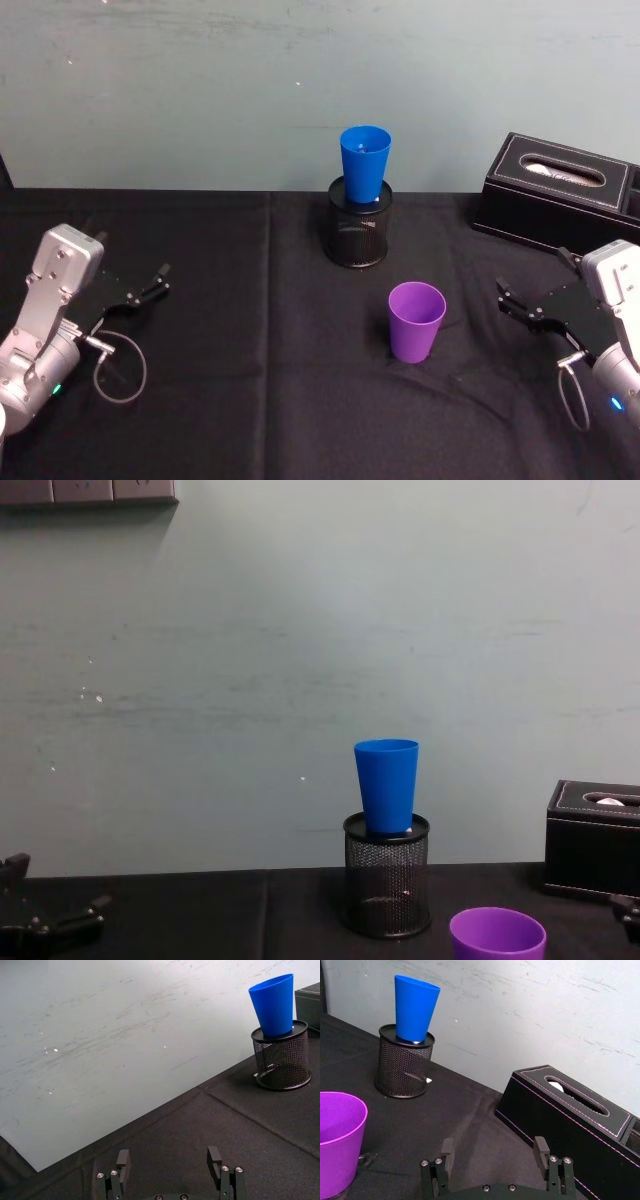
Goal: Pick up one cup with a gripper and tap it against the other cup.
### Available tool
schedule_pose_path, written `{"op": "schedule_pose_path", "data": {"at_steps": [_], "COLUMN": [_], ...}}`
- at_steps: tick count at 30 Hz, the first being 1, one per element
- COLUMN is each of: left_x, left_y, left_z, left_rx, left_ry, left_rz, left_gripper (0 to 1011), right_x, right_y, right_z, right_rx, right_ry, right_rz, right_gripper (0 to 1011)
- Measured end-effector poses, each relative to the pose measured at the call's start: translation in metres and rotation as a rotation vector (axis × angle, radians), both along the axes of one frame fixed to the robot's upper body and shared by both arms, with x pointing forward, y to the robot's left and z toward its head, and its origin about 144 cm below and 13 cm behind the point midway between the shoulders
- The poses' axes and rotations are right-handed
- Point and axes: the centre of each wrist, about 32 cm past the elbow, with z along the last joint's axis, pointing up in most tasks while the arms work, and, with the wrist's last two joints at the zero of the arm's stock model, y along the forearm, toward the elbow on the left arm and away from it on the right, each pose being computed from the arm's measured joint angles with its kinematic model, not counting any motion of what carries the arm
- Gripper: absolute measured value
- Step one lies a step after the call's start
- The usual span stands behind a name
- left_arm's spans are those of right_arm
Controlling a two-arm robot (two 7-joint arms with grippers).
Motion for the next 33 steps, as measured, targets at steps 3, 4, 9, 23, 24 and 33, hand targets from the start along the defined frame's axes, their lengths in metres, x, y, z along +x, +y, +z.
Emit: {"op": "schedule_pose_path", "data": {"at_steps": [3, 4, 9, 23, 24, 33], "left_x": [0.000, 0.000, 0.000, 0.000, 0.000, 0.000], "left_y": [0.000, 0.000, 0.000, 0.000, 0.000, 0.000], "left_z": [0.000, 0.000, 0.000, 0.000, 0.000, 0.000], "left_rx": [0.000, 0.000, 0.000, 0.000, 0.000, 0.000], "left_ry": [0.000, 0.000, 0.000, 0.000, 0.000, 0.000], "left_rz": [0.000, 0.000, 0.000, 0.000, 0.000, 0.000], "left_gripper": [1011, 1011, 1011, 1011, 1011, 1011], "right_x": [0.000, 0.001, 0.003, -0.009, -0.012, -0.030], "right_y": [0.000, 0.001, 0.008, 0.011, 0.011, 0.015], "right_z": [0.000, 0.000, 0.007, 0.015, 0.014, 0.008], "right_rx": [0.000, -0.001, -0.007, 0.031, 0.038, 0.069], "right_ry": [0.000, 0.001, -0.001, 0.010, 0.011, 0.013], "right_rz": [0.000, 0.001, 0.026, 0.074, 0.079, 0.102], "right_gripper": [1003, 1003, 1003, 1003, 1003, 1003]}}
